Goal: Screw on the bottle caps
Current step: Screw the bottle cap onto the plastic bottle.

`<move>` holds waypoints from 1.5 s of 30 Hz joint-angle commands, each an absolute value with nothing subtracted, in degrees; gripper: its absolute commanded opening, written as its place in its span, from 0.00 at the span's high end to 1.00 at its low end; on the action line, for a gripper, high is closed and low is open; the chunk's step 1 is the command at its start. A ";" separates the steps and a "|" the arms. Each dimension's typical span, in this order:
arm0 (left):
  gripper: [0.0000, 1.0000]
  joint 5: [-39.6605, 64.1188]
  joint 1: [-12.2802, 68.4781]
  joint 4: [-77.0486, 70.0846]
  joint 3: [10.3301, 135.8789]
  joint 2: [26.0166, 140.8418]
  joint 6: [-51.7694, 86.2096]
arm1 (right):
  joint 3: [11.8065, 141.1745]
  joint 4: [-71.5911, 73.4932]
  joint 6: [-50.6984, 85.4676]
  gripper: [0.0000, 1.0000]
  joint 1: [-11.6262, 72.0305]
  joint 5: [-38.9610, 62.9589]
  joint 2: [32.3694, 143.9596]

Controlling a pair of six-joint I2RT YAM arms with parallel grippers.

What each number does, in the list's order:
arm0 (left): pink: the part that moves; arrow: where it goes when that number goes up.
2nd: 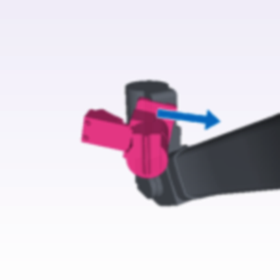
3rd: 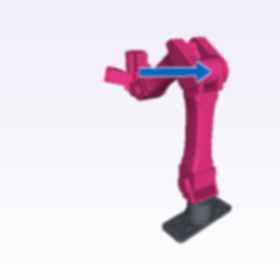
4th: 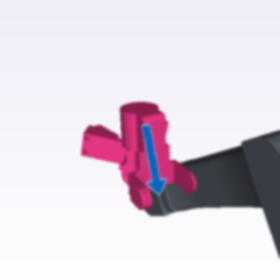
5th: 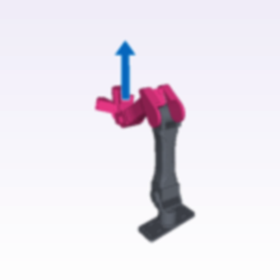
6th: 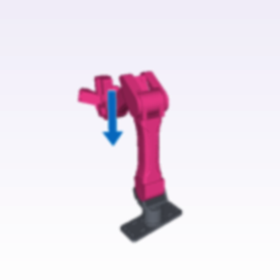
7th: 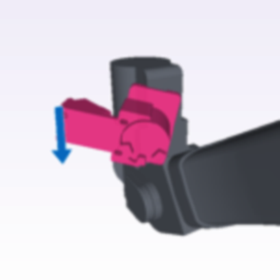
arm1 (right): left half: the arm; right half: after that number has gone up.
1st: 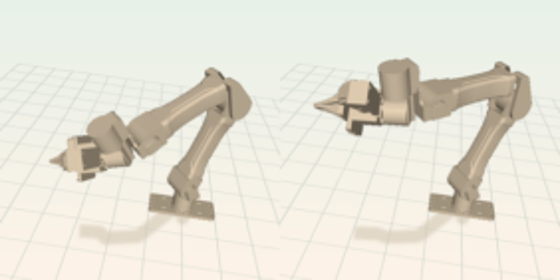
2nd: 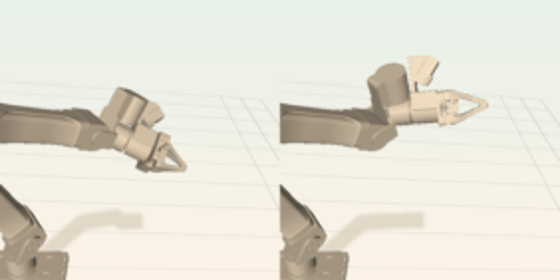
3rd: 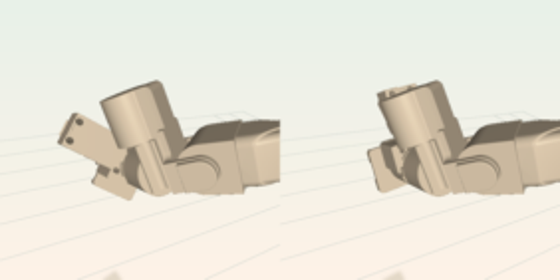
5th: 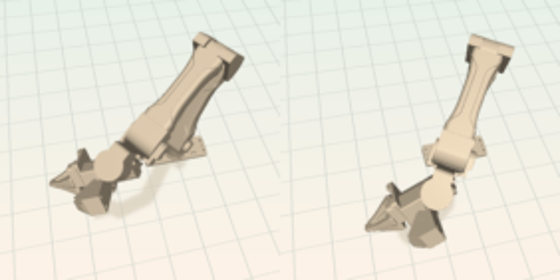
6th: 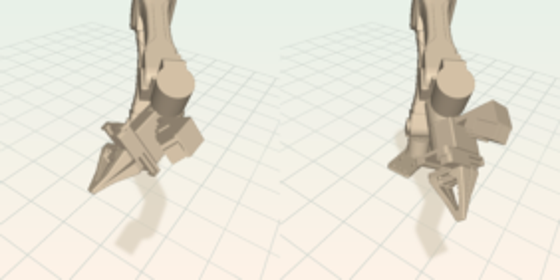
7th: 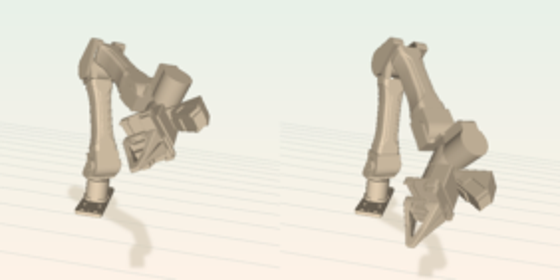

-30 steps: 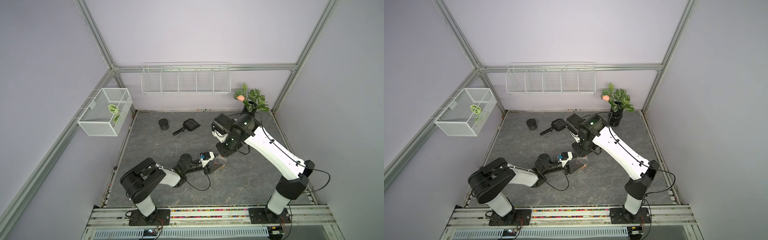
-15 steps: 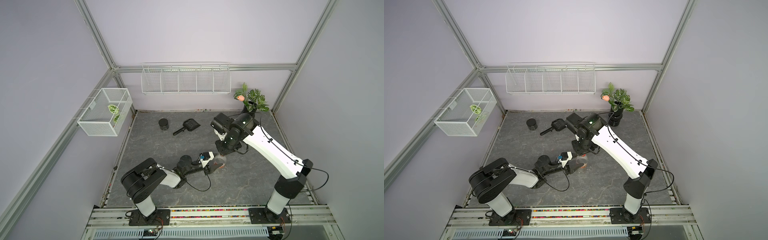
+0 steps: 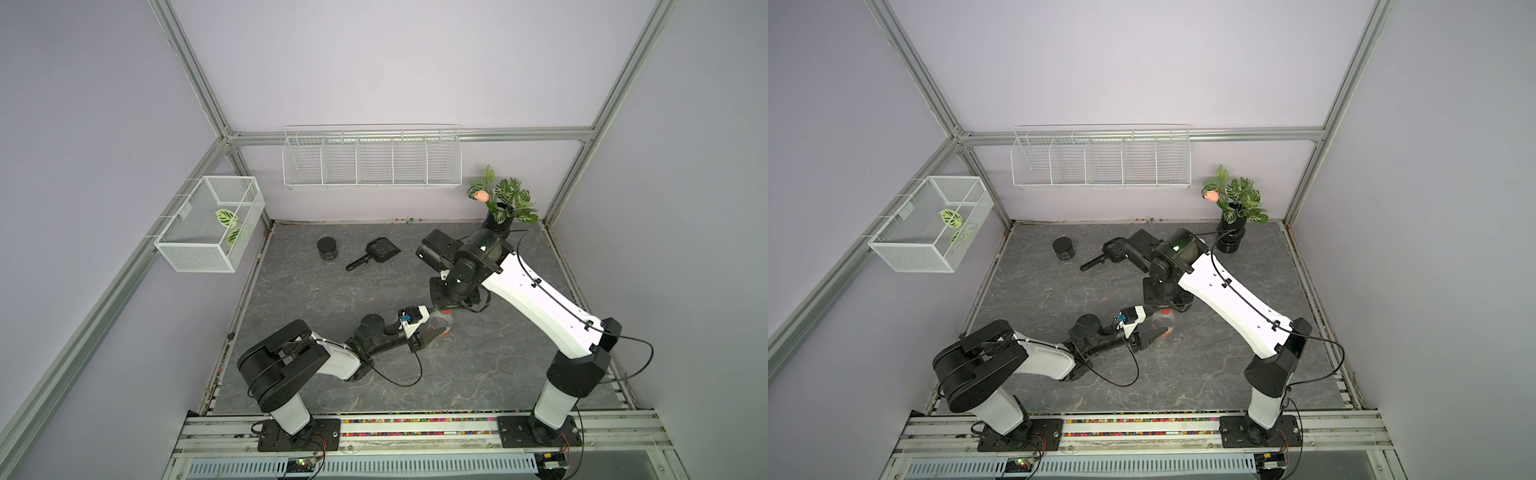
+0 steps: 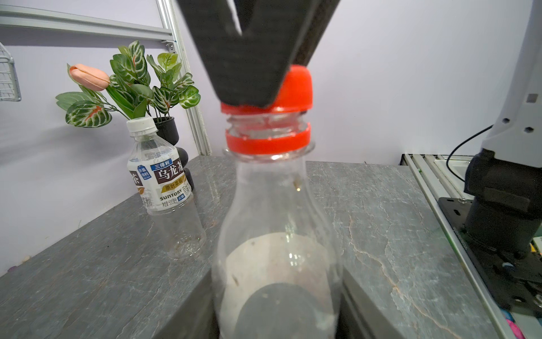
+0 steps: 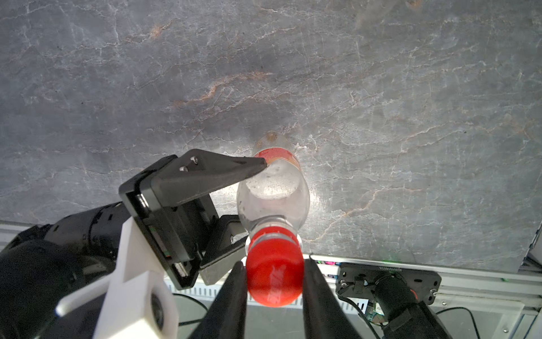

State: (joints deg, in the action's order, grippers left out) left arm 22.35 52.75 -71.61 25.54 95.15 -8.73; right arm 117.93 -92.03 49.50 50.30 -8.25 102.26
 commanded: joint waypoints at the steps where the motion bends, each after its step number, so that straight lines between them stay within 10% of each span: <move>1: 0.43 21.41 53.79 -66.52 24.42 95.36 -10.31 | 116.14 -102.55 56.85 0.68 51.72 -6.91 108.50; 22: 0.43 21.84 54.21 -65.82 24.28 95.91 -10.02 | 123.36 -98.47 53.61 0.26 57.13 -17.84 104.25; 34: 0.43 22.59 54.14 -66.42 24.57 96.97 -9.17 | 105.00 -78.89 26.02 0.29 49.41 -5.30 86.02; 45: 0.44 22.76 54.14 -66.05 25.09 97.51 -7.32 | 82.36 -50.60 18.97 0.58 34.33 19.55 74.28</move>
State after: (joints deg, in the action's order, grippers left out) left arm 21.06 53.80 -72.14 25.41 95.59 -8.67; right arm 83.66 -60.01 21.41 34.46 12.49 72.90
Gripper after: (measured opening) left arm 0.566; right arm 0.428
